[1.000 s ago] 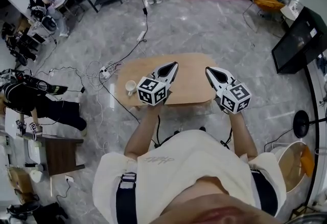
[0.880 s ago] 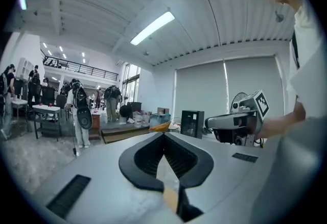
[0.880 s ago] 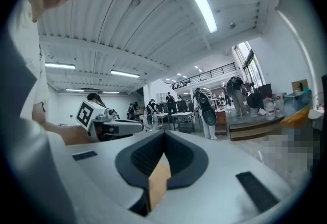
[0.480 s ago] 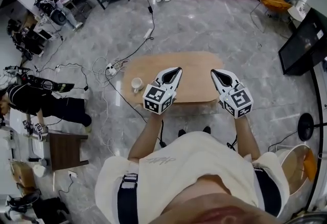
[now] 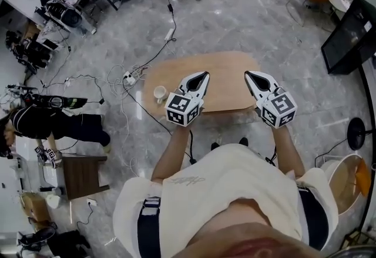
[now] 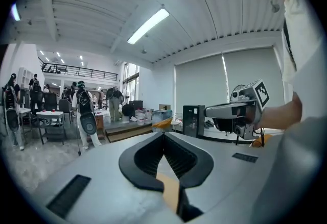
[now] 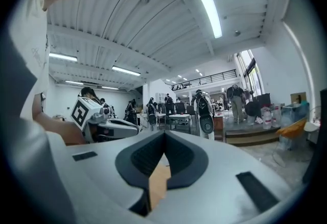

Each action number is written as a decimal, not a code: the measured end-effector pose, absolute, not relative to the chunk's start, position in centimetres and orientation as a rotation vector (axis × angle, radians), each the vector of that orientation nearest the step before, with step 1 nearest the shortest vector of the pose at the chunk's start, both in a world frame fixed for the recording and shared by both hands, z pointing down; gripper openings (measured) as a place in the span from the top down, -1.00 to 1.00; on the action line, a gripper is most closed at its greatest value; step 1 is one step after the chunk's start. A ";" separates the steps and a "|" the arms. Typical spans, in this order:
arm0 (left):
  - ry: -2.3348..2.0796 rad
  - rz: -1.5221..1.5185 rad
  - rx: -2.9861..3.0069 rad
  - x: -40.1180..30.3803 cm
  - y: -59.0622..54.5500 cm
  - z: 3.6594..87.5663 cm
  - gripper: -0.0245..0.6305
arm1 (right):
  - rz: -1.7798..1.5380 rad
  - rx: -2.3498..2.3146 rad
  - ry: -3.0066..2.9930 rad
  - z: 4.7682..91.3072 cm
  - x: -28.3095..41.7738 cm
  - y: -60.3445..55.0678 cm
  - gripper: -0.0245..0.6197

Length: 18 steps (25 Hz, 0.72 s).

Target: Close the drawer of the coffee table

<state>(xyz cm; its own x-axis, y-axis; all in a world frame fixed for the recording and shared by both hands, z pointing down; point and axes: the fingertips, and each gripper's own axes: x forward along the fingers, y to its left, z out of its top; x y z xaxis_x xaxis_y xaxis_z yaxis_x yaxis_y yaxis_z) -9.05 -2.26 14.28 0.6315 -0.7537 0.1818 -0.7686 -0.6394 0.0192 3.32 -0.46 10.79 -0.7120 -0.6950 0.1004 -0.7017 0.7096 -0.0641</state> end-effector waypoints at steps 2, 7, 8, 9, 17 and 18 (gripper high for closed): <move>-1.279 0.236 2.756 -9.0 -2.4 14.5 0.91 | 0.147 1.171 -2.837 10.8 3.4 -0.5 0.94; -1.250 0.221 2.779 -8.5 -3.2 14.3 0.91 | 0.136 1.201 -2.833 10.3 3.8 -0.8 0.94; -1.246 0.216 2.783 -8.6 -3.3 14.2 0.91 | 0.130 1.203 -2.829 10.3 3.8 -0.8 0.94; -1.243 0.211 2.785 -8.6 -3.5 14.2 0.91 | 0.125 1.205 -2.824 10.3 3.8 -0.8 0.94; -1.227 0.206 2.796 -8.8 -4.3 14.2 0.91 | 0.189 1.255 -2.825 10.9 4.0 -0.7 0.94; -1.225 0.208 2.795 -9.1 -4.3 14.3 0.91 | 0.194 1.261 -2.825 10.9 3.9 -0.7 0.94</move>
